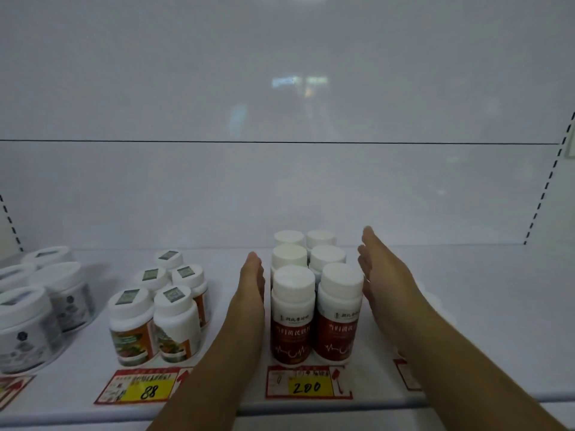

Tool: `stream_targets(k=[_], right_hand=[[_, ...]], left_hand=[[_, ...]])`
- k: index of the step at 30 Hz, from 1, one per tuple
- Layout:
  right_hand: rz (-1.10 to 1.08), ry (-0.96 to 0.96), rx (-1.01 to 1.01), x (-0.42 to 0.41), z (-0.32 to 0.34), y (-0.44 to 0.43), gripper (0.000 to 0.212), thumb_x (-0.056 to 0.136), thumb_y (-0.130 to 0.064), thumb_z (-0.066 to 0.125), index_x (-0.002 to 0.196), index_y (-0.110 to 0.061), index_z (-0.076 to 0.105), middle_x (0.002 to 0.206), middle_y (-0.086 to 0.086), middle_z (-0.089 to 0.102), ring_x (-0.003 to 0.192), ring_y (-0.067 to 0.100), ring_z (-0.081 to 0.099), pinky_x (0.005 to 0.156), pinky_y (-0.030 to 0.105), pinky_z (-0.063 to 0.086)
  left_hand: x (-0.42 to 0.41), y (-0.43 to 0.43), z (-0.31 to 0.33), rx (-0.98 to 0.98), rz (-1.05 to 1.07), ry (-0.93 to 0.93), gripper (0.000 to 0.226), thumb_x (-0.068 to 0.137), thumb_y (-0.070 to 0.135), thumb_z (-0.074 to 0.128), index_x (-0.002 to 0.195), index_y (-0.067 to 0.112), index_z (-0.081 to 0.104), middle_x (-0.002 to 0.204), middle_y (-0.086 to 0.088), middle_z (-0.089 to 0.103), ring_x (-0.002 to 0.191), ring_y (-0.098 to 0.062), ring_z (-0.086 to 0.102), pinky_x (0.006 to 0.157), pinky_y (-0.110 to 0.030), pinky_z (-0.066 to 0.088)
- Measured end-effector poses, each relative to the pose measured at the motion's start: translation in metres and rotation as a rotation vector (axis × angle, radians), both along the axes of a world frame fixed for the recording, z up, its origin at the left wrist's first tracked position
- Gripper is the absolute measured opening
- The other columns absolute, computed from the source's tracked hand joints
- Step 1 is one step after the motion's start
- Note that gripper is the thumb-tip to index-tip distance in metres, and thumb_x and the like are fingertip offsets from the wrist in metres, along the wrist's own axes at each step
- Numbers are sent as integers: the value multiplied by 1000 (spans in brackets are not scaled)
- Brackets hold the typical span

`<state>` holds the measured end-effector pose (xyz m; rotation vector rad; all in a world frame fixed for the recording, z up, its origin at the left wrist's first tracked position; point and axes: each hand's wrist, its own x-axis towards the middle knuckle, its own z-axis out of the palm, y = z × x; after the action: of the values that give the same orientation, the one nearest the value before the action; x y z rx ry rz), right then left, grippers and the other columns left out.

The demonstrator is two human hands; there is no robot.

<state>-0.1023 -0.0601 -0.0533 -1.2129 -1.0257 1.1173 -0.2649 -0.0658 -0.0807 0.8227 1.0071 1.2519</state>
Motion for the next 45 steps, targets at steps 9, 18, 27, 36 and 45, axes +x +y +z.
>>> stream_targets(k=[9, 18, 27, 36, 45], right_hand=[[183, 215, -281, -7, 8, 35, 38, 96, -35, 44, 118, -9, 60, 102, 13, 72, 86, 27, 67, 71, 37, 52], [214, 138, -243, -8, 10, 28, 26, 95, -28, 48, 91, -10, 65, 75, 8, 74, 75, 23, 66, 69, 35, 52], [110, -326, -22, 10, 35, 13, 56, 94, -48, 44, 142, -21, 37, 151, -1, 33, 137, 20, 33, 113, 37, 27], [132, -873, 243, 115, 31, -20, 64, 87, -55, 47, 144, -38, 25, 155, -14, 23, 140, 14, 28, 98, 24, 24], [440, -1028, 157, 163, -6, -17, 88, 81, -57, 57, 149, -34, 7, 159, -12, 9, 144, 15, 18, 113, 32, 20]], left_hand=[[7, 2, 9, 10, -118, -36, 53, 94, 55, 28, 90, 20, 68, 78, -5, 77, 77, -23, 71, 68, -34, 49], [5, -5, 11, -23, -108, -87, 52, 94, 55, 31, 107, 19, 66, 94, -8, 76, 93, -26, 68, 76, -37, 51], [4, -28, 52, 633, 183, 592, 47, 95, 51, 30, 141, 43, 27, 153, 25, 17, 140, 5, 11, 111, -20, 8], [96, -46, 55, 738, -217, 1381, 84, 74, 77, 35, 134, 53, -20, 130, 45, -26, 130, 13, -12, 106, -16, 7], [121, 11, -11, 416, -178, 1111, 69, 94, 48, 22, 150, 11, 4, 158, 4, 1, 145, -13, 10, 116, -29, 15]])
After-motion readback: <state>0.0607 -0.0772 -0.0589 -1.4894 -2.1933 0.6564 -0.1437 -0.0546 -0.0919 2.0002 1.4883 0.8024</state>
